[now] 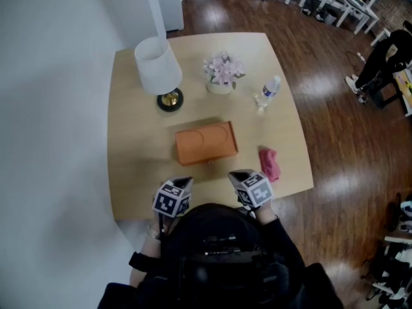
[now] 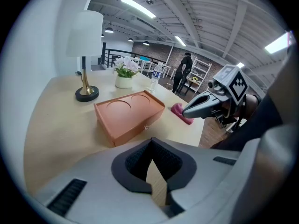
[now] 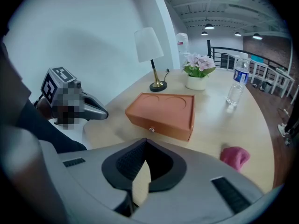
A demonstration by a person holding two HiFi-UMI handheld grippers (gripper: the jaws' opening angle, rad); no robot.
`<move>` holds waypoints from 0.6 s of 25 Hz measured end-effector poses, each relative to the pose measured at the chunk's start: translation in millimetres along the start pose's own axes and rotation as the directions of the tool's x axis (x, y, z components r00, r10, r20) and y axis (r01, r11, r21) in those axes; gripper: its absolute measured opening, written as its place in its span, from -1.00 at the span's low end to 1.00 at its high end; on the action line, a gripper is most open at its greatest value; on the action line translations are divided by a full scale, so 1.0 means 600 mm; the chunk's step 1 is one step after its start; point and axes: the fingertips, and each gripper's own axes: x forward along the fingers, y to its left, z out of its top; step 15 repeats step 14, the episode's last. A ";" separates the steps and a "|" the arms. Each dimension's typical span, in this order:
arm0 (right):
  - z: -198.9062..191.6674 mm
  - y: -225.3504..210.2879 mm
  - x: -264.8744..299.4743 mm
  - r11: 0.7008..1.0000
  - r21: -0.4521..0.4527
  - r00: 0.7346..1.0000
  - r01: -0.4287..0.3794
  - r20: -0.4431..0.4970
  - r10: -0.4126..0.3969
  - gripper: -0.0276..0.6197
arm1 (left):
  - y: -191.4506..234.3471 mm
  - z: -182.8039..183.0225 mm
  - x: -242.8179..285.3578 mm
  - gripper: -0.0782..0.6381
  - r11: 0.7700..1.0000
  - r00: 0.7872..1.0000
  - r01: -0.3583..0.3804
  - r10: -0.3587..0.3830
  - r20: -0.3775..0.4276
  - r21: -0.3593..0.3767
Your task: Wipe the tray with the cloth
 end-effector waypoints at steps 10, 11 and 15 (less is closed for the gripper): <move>-0.005 -0.007 -0.003 1.000 0.006 1.000 -0.007 -0.006 0.007 -0.91 | -0.004 0.000 0.003 -0.77 1.000 1.000 -0.009 0.009 -0.006 -0.008; -0.005 -0.009 -0.004 1.000 0.004 1.000 -0.007 -0.006 0.007 -0.91 | -0.004 0.001 0.004 -0.77 1.000 1.000 -0.008 0.008 -0.006 -0.008; -0.005 -0.013 -0.005 1.000 0.002 1.000 -0.004 -0.006 0.004 -0.91 | -0.004 0.003 0.007 -0.77 1.000 1.000 -0.009 0.009 -0.007 -0.007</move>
